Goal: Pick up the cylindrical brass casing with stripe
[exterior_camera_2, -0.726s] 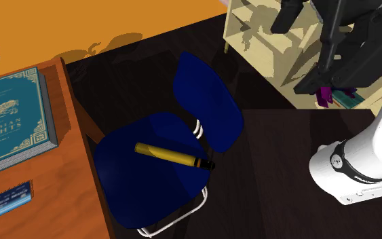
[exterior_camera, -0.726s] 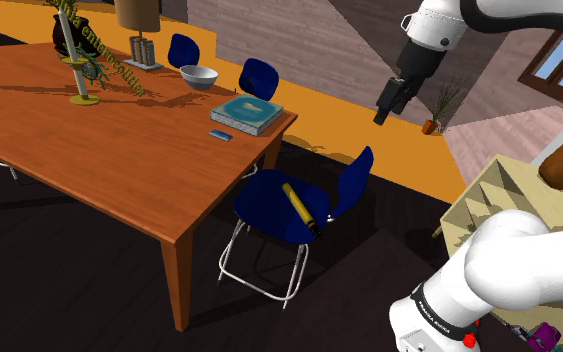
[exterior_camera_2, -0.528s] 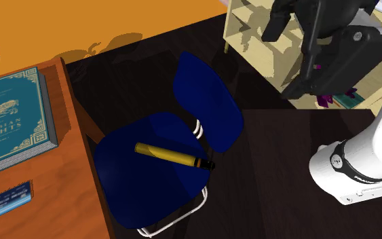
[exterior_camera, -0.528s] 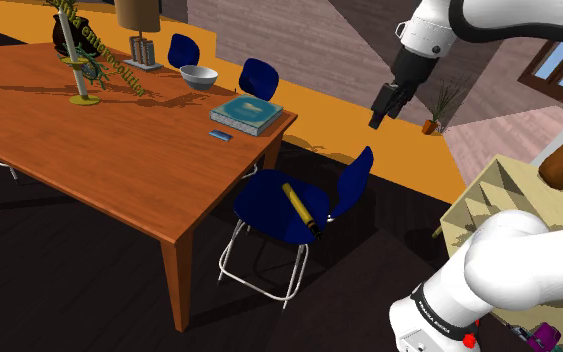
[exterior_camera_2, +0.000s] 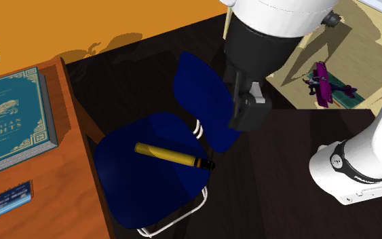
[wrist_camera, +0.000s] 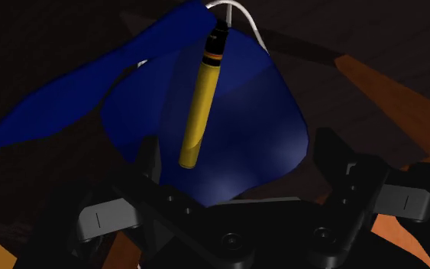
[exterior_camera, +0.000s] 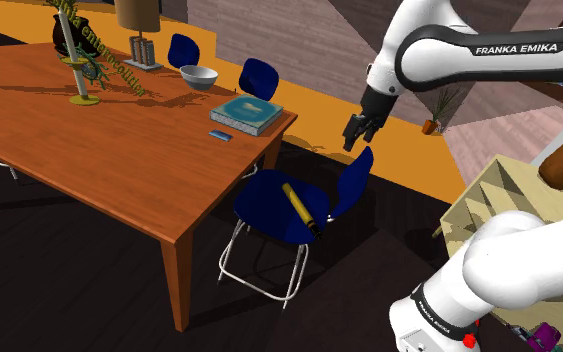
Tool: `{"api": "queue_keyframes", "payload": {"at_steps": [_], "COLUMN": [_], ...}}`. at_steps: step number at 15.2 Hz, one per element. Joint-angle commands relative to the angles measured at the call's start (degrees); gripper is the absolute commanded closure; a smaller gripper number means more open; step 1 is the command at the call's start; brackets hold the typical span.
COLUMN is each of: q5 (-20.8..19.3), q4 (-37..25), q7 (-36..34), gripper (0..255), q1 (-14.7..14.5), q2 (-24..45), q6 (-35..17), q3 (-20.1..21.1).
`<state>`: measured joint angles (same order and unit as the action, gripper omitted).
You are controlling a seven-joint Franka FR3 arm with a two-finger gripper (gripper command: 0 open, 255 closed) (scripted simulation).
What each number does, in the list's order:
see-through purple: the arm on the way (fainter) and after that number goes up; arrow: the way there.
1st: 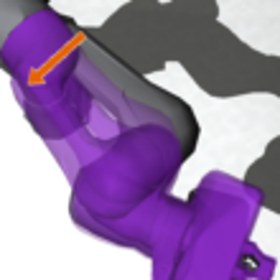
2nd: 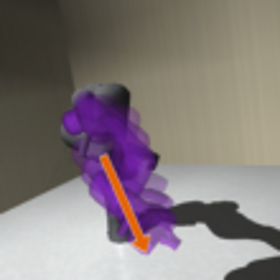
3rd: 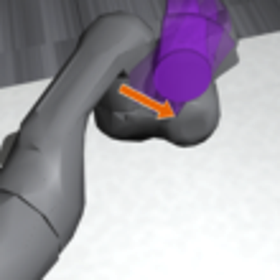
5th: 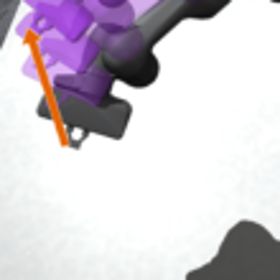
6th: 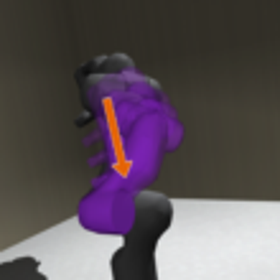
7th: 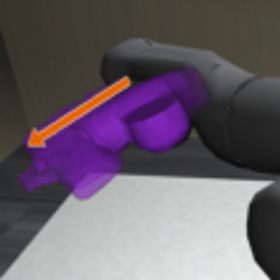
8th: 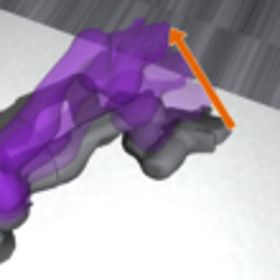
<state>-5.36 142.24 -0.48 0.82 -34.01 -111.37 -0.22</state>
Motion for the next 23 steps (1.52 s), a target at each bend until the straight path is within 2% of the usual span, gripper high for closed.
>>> {"api": "queue_keyframes", "payload": {"at_steps": [1,12,23], "q5": [0.10,0.55,4.17], "q4": [1.60,3.30,-4.43], "q7": [-0.94,-4.29,-5.16], "gripper": [0,0,0], "q1": [0.29,2.13,3.66], "q2": [2.52,23.54,49.16], "q6": [-3.97,-25.15,-41.51], "q3": [-0.14,-1.88,-2.78]}}
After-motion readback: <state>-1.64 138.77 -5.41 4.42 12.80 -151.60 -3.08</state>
